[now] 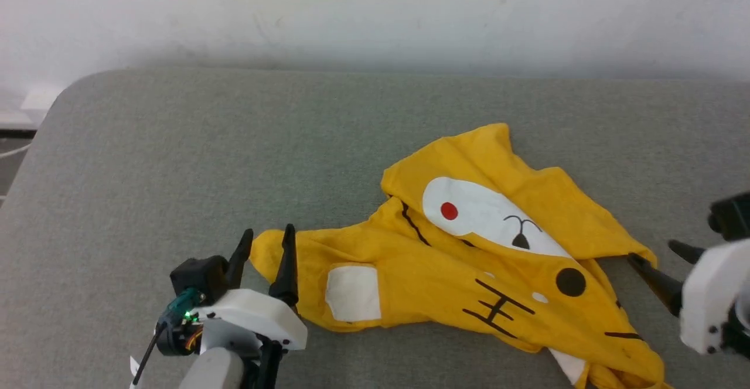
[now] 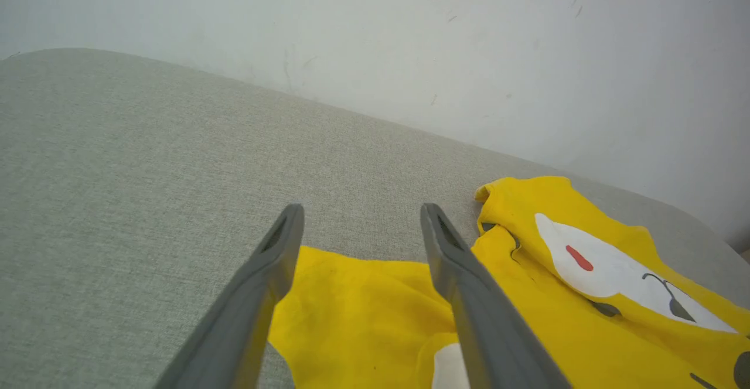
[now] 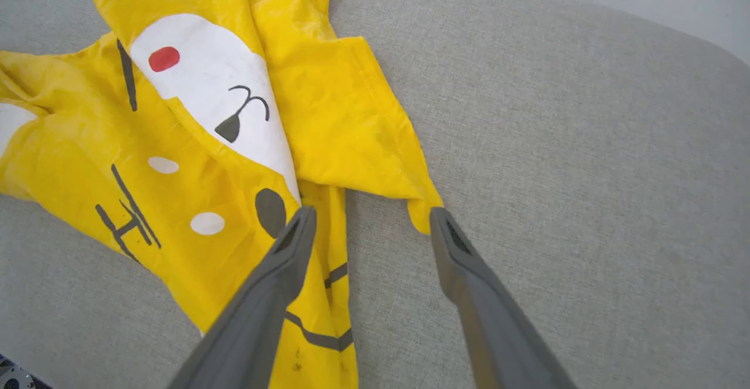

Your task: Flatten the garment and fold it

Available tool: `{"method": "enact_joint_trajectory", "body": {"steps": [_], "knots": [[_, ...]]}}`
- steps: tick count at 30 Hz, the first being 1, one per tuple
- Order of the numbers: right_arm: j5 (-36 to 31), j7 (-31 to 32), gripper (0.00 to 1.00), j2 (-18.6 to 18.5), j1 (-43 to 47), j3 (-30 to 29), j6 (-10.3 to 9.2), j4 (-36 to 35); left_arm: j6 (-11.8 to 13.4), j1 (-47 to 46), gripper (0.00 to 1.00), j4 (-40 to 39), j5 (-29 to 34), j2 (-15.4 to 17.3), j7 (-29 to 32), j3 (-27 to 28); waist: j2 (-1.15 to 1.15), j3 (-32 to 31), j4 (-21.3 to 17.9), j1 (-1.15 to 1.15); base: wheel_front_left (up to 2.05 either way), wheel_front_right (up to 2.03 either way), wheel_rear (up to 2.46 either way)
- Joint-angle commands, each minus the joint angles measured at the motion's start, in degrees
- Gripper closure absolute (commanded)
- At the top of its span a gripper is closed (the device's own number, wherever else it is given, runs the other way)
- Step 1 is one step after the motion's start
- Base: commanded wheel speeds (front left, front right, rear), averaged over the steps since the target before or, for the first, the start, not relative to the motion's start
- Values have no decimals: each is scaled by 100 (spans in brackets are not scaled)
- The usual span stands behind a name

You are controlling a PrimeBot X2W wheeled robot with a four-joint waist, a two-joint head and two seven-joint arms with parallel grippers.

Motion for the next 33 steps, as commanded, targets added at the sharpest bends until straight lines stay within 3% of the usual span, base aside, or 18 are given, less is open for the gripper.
{"method": "enact_joint_trajectory", "body": {"steps": [1,5,13,14,15,23,33], "knots": [[40,183,0,147,-226,116,-9,53,-64,-123,0,27,13,-30,-22,-34,0,220,277,0,0,0,0],[-238,596,0,140,-682,587,-9,615,-105,-266,0,101,27,-122,-55,-126,0,406,571,0,0,0,0],[-571,473,0,266,-1218,1166,-9,2084,-172,-444,0,294,31,-251,-139,-259,0,640,1022,0,0,0,0],[-563,451,59,253,-1239,1216,-9,2202,-175,-454,0,314,25,-264,-154,-263,0,658,1055,0,0,0,0],[-598,403,100,199,-1278,1260,-9,2294,-177,-463,0,332,21,-274,-169,-266,0,680,1082,0,0,0,0],[-1238,-624,100,-241,-2358,869,-9,2702,-237,-599,0,459,10,-369,-277,-331,0,842,1240,0,0,0,0],[-2192,-1716,100,-443,-4107,854,-9,3562,-325,-883,0,574,16,-511,-363,-496,0,1186,1528,0,0,0,0]]}}
